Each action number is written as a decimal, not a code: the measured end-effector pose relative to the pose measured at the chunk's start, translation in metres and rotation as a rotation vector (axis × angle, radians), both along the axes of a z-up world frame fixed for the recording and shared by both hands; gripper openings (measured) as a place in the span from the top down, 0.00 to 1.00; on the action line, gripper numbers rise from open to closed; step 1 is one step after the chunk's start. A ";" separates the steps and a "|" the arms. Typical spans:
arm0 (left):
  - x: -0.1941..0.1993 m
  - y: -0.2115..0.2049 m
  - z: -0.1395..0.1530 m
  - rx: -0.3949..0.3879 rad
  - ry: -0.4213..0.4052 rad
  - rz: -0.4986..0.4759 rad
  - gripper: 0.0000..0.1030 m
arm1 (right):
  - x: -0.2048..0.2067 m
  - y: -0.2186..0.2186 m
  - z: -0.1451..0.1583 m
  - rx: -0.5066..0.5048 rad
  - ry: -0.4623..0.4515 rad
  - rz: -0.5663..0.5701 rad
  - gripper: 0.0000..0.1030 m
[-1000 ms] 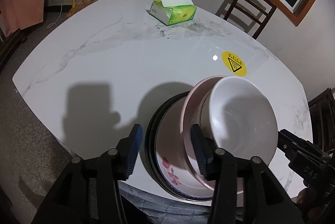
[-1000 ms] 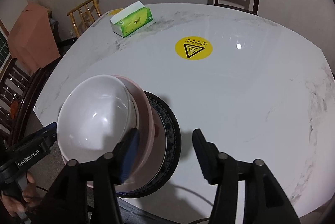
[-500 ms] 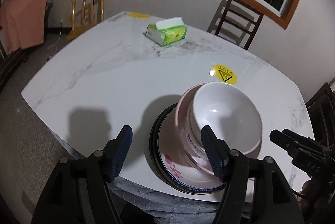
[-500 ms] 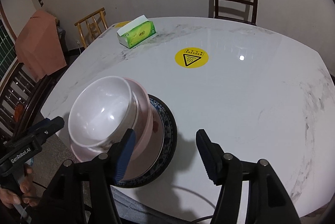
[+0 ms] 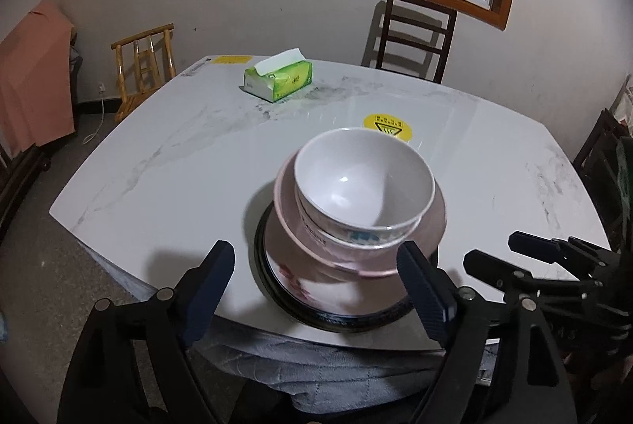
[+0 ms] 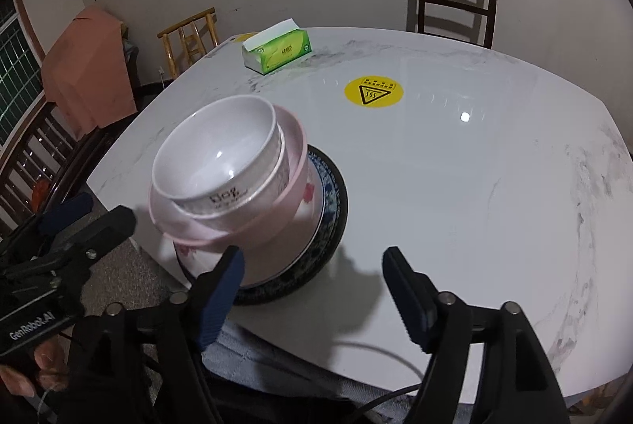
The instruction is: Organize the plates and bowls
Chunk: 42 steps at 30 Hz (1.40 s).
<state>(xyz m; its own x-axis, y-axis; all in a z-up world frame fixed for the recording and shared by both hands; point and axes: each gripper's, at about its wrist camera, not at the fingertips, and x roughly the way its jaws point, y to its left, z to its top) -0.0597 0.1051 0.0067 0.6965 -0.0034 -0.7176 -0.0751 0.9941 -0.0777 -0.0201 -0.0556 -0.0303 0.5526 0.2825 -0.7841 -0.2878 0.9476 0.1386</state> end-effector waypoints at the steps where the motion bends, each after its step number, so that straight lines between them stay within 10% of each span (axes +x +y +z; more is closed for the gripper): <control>1: 0.000 -0.002 -0.001 0.004 0.003 -0.001 0.20 | -0.002 0.000 -0.001 -0.005 -0.004 0.002 0.24; 42: -0.004 -0.014 -0.010 0.104 0.053 0.073 0.17 | -0.010 0.006 -0.016 -0.052 0.029 0.041 0.18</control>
<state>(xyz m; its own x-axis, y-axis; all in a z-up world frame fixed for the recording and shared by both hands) -0.0636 0.0910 -0.0030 0.6530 0.1218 -0.7475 -0.1487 0.9884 0.0312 -0.0298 -0.0496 -0.0465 0.5179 0.2626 -0.8141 -0.3228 0.9413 0.0983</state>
